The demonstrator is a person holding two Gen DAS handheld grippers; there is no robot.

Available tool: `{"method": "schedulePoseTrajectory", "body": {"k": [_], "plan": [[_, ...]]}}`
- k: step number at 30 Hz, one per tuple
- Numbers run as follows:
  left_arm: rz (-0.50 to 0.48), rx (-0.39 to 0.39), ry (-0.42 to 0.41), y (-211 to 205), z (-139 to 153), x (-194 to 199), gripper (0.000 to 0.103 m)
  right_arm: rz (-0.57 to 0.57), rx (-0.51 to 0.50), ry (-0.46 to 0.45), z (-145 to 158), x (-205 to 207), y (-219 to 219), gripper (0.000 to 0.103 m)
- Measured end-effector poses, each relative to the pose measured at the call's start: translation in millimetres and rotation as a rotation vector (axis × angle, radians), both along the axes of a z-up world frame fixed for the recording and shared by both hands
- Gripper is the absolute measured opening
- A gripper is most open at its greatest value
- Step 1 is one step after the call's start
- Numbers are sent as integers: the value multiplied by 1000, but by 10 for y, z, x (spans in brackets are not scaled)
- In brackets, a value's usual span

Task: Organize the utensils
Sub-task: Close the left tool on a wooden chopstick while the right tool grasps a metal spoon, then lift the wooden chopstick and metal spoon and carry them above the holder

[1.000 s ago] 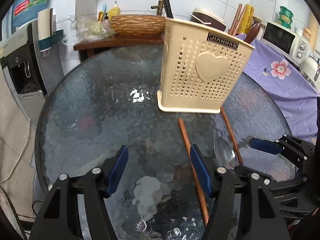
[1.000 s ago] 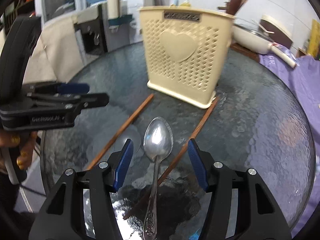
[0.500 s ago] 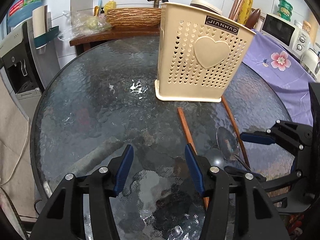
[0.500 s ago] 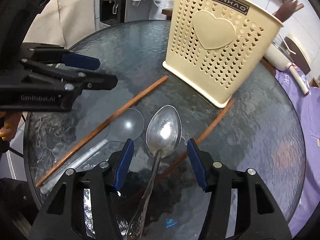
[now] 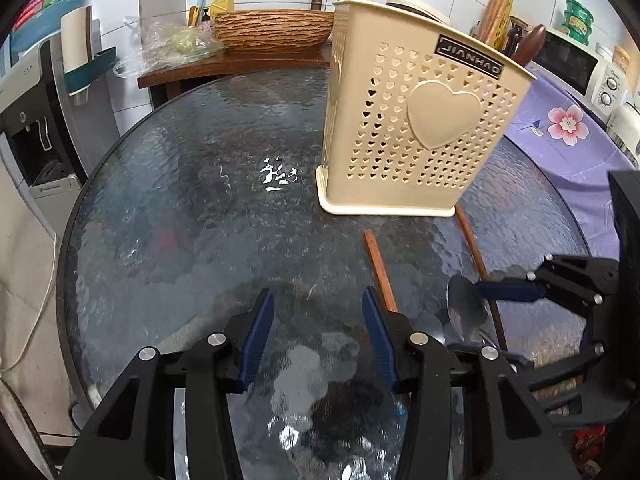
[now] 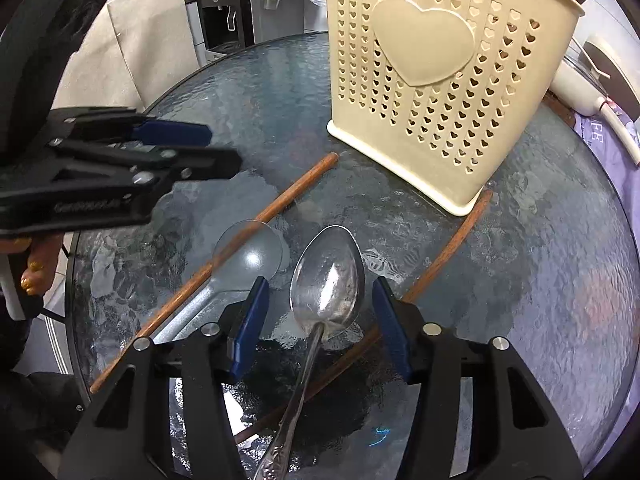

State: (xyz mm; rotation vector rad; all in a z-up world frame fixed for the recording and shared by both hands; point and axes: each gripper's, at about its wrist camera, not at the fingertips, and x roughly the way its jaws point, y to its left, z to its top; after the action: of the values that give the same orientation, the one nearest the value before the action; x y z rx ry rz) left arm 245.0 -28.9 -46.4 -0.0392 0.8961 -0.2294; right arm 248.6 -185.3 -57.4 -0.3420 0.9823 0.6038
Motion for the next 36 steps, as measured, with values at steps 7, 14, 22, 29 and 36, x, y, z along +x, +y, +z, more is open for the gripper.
{"method": "schedulePoseTrajectory", "body": {"k": [7,14,22,29,36], "plan": [[-43,28,38,-201,-39,215,43,2,-9,17,30,45,-99,51],[-78,49,64,-378,-80,298,43,-32,-19,25,43,61,-74,51],[-97,102,78,-524,-140,342,37,-68,-18,30,49,167,1,51],[-96,120,76,-545,-125,357,15,-88,-22,29,57,228,68,48],[-78,69,87,-494,-124,378,9,-98,-18,23,45,184,139,38]]}}
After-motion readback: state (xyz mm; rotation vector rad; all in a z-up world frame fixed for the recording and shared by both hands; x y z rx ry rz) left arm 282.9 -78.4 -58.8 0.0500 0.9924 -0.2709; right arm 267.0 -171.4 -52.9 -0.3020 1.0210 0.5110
